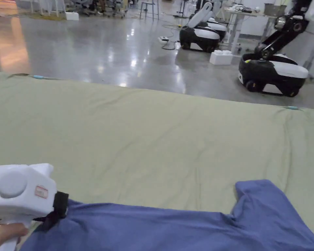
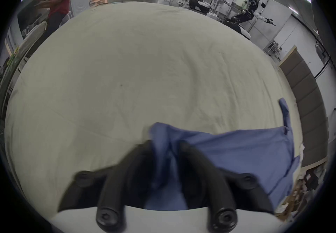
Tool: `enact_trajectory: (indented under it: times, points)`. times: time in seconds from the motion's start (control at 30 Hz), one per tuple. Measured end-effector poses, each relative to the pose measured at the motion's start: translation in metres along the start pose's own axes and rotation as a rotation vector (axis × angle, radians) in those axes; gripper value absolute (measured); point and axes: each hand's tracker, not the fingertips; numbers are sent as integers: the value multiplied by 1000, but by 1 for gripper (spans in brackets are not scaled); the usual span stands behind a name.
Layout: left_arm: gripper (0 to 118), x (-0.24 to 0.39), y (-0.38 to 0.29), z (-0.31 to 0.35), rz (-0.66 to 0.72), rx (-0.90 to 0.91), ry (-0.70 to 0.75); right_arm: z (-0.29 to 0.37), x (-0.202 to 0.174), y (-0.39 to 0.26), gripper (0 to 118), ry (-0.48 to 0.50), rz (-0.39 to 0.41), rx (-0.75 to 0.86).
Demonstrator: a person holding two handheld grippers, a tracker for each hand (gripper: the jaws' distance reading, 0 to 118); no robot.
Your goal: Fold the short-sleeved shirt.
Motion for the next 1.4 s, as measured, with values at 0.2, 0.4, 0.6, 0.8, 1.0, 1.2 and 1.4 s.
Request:
enact_trajectory:
  times: [0.2, 0.4, 0.6, 0.8, 1.0, 1.2, 1.4]
  points:
    - [10, 1, -16, -21, 35, -40, -31, -66, 19, 77, 27, -81, 9, 47]
    - [8, -20, -28, -15, 237, -3, -155, -165, 35, 127, 31, -130, 21, -152]
    - [8, -3, -32, -9, 165, 6, -100, -214, 39, 133, 56, -188, 76, -272]
    - [8, 2, -30, -8, 160, 2, -77, -213, 34, 129, 5, -202, 83, -287]
    - [8, 6, -30, 26, 120, 25, -116, -163, 23, 124, 5, -80, 118, -203]
    - [8, 1, -44, 127, 23, 193, -236, -38, 27, 112, 5, 20, 76, -21]
    - [8, -27, -99, 191, 15, 247, -186, 55, 38, 51, 5, 24, 64, 25]
